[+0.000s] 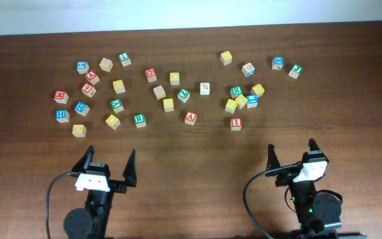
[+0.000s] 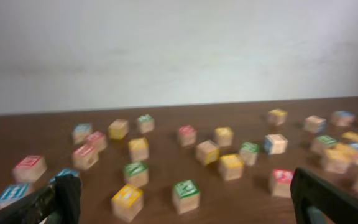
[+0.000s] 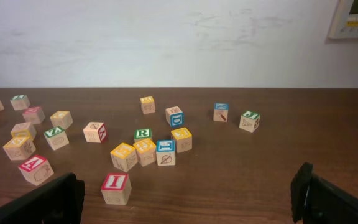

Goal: Spell out ICRA

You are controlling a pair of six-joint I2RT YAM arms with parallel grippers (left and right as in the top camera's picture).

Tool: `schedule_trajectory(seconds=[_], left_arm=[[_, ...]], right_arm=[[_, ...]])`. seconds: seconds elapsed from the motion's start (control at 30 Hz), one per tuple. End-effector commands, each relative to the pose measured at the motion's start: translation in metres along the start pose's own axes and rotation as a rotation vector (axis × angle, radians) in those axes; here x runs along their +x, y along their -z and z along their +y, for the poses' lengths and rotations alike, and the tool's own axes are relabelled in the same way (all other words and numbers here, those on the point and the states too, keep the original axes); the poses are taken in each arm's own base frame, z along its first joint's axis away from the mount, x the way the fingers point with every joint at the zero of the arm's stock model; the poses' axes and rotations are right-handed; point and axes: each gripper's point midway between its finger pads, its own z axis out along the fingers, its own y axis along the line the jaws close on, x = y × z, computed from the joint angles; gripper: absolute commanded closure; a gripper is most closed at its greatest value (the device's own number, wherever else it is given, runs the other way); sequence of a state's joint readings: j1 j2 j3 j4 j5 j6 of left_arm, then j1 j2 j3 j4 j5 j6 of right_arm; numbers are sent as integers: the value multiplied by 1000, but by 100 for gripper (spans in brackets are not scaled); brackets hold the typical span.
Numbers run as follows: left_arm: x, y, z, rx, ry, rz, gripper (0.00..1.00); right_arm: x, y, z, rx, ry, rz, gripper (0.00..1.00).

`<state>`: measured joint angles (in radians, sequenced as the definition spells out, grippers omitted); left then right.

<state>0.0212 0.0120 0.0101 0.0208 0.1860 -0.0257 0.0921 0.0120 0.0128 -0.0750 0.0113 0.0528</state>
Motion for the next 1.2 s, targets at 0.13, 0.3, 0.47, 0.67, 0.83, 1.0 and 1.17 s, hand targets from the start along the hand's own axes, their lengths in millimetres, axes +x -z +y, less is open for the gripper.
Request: schedule_trajectory(seconds=[0.13,0.3,0.47,0.67,0.83,1.0,1.17], left_arm=[[-88,24,-50,274,-113,-370,1],[-148,46,-55,279,-125,-524,1],[-185,28,-38,184,-48,-328,1],[-189,0,-76,446,68,69,1],[-192,-31,-74,470,114,160,1],[-157,-72,-54,348,310,646,1],[-91,-85,-42,269,376,932,1]], right_arm=[[3,0,-5,24,-4,2,2],[2,0,-5,24,-4,2,2],[2,0,-5,24,-4,2,2],[2,0,-5,24,-4,2,2],[2,0,-5,24,-4,2,2],[2,0,-5,24,-4,2,2],[2,0,-5,24,-4,2,2]])
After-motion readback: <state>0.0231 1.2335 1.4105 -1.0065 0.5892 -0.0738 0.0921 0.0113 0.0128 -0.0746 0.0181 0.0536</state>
